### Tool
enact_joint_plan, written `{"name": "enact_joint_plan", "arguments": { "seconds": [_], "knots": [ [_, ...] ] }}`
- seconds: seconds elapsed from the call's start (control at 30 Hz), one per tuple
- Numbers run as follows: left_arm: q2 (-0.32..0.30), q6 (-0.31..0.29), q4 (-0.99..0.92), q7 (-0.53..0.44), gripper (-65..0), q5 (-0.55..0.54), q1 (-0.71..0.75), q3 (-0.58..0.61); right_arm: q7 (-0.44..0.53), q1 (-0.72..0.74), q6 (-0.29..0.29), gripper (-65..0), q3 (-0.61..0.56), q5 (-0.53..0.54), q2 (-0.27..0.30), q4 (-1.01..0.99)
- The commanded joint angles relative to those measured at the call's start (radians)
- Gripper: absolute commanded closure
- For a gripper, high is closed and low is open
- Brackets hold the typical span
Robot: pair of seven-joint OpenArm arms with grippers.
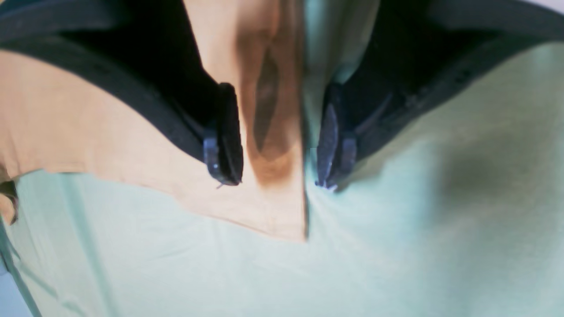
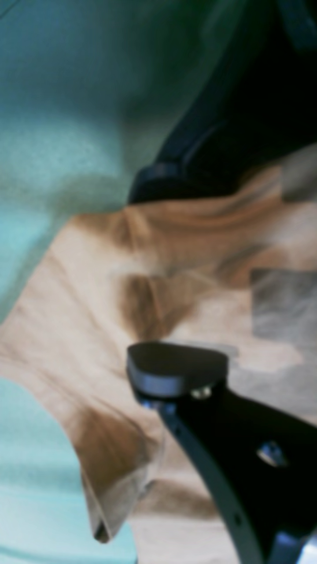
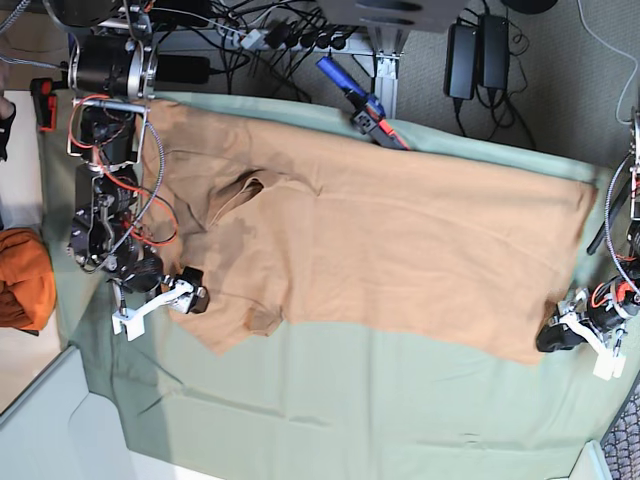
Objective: Fold the T-shirt properly
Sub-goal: 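Fold the other shirt side lengthwise over the first fold with both grippers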
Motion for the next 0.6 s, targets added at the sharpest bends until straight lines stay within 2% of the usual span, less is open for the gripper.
{"name": "enact_joint_plan", "arguments": {
  "seconds": [0.0,0.23,0.43,0.47,0.57],
  "knots": [
    [-0.003,-0.006,0.008,0.028,-31.8,-0.014,-0.021,0.000,-0.016,0.019,0.101,-44.5,0.003,0.003,0.013,0.010],
    [0.014,-0.006,0.066,0.125,-31.8,-0.064,-0.020,0.000,-0.016,0.019,0.101,-44.5,0.003,0.003,0.013,0.010],
    [0.021,-0.006,0.098,0.151,-31.3,-0.071,-0.020,0.000,-0.020,0.019,0.101,-44.5,0.003,0.004,0.013,0.010],
    [0.022,-0.006,0.098,0.153,-30.4,-0.071,-0.020,0.000,-0.020,0.019,0.101,-44.4,0.003,0.004,0.013,0.010],
    [0.021,-0.006,0.098,0.156,-19.1,-0.071,-0.021,0.000,-0.020,0.019,0.101,-44.2,0.003,0.004,0.013,0.010]
  ]
}}
